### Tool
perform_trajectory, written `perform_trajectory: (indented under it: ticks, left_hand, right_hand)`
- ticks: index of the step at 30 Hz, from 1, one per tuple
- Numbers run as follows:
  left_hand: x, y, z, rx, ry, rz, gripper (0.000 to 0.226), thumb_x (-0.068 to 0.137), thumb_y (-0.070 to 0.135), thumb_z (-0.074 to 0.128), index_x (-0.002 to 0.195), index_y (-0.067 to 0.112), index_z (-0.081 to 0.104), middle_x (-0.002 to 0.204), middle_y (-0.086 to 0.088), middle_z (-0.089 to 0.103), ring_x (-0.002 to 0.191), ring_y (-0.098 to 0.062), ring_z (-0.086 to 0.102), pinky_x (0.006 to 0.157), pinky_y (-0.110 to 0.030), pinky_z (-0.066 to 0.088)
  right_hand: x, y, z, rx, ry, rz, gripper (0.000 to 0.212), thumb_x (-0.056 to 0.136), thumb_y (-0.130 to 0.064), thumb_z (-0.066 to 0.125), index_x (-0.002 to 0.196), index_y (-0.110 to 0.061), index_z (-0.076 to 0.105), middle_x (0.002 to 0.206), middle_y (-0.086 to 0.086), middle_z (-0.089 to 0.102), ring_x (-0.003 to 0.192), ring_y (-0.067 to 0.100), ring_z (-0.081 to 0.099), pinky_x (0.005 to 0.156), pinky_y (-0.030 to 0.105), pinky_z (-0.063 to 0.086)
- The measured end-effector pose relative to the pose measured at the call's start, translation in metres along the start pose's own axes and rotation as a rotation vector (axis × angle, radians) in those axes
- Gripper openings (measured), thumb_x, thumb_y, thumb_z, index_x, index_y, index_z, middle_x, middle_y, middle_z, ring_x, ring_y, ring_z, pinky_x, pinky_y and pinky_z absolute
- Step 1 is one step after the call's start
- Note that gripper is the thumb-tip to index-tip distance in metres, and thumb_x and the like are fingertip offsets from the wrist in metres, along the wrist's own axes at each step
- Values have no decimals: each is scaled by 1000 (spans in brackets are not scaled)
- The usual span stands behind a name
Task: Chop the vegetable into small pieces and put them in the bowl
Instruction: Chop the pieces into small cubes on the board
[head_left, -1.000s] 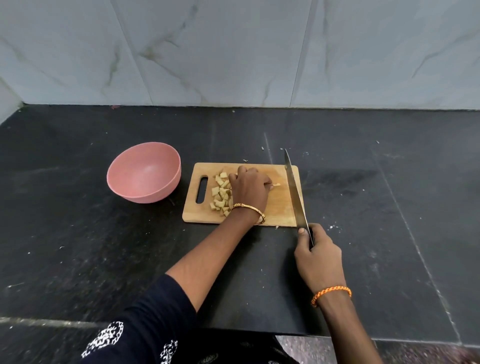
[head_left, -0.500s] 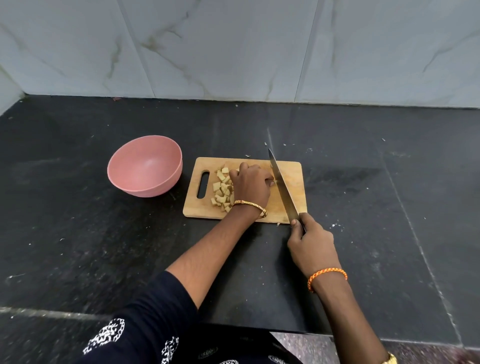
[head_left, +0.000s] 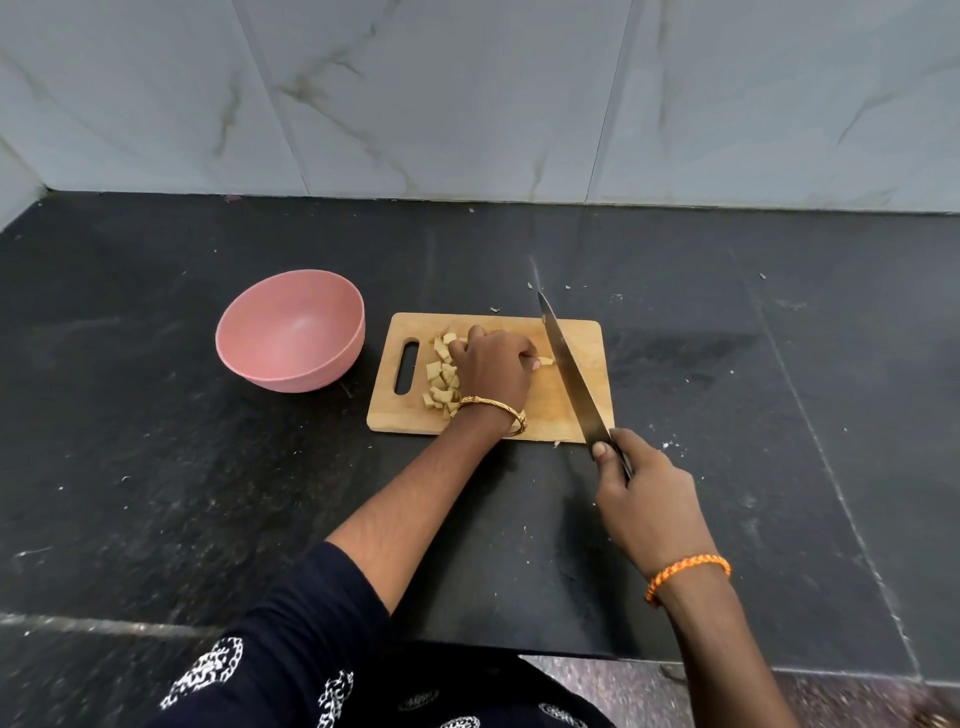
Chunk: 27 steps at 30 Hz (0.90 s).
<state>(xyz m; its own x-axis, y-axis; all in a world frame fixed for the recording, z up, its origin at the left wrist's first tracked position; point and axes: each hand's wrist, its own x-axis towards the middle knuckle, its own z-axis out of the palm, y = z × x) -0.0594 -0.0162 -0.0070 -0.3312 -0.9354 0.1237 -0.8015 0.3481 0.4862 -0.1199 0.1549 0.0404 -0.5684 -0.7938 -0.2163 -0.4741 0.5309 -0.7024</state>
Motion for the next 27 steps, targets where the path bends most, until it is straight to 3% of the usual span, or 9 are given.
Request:
perform_trajectory:
  ticks: [9, 14, 19, 23, 27]
  left_hand:
    - [-2, -1, -3, 34, 13, 45, 17, 88, 29, 59, 97, 23, 73, 101, 5, 69, 104, -22, 44, 77, -34, 20]
    - [-2, -1, -2, 67, 20, 73, 19, 89, 26, 56, 96, 22, 73, 100, 4, 68, 103, -22, 44, 79, -37, 23]
    - [-4, 1, -4, 121, 34, 101, 21, 90, 23, 52, 95, 22, 73, 97, 3, 68, 103, -22, 43, 76, -35, 17]
    - [-4, 1, -5, 129, 22, 105, 22, 91, 24, 51, 96, 21, 72, 98, 3, 67, 103, -22, 43, 75, -35, 18]
    - [-3, 0, -5, 96, 20, 89, 21, 90, 26, 51, 93, 21, 72, 94, 2, 67, 101, -22, 44, 77, -36, 21]
  right_hand:
    - [13, -8, 15, -13, -10, 26, 23, 98, -24, 42, 113, -13, 57, 83, 9, 53, 80, 30, 59, 74, 34, 49]
    - [17, -11, 15, -39, -28, 45, 24, 99, -24, 41, 112, -11, 57, 85, 9, 51, 79, 26, 52, 73, 30, 44]
    - [12, -11, 14, 1, -22, 43, 24, 99, -23, 42, 113, -10, 56, 84, 8, 54, 92, 30, 57, 77, 35, 49]
    - [14, -15, 19, -11, -21, 52, 23, 98, -23, 41, 111, -12, 57, 89, 15, 59, 84, 31, 56, 70, 32, 46]
    - [16, -21, 23, -71, -50, 90, 21, 97, -23, 41, 106, -11, 56, 90, 16, 59, 80, 33, 58, 76, 38, 52]
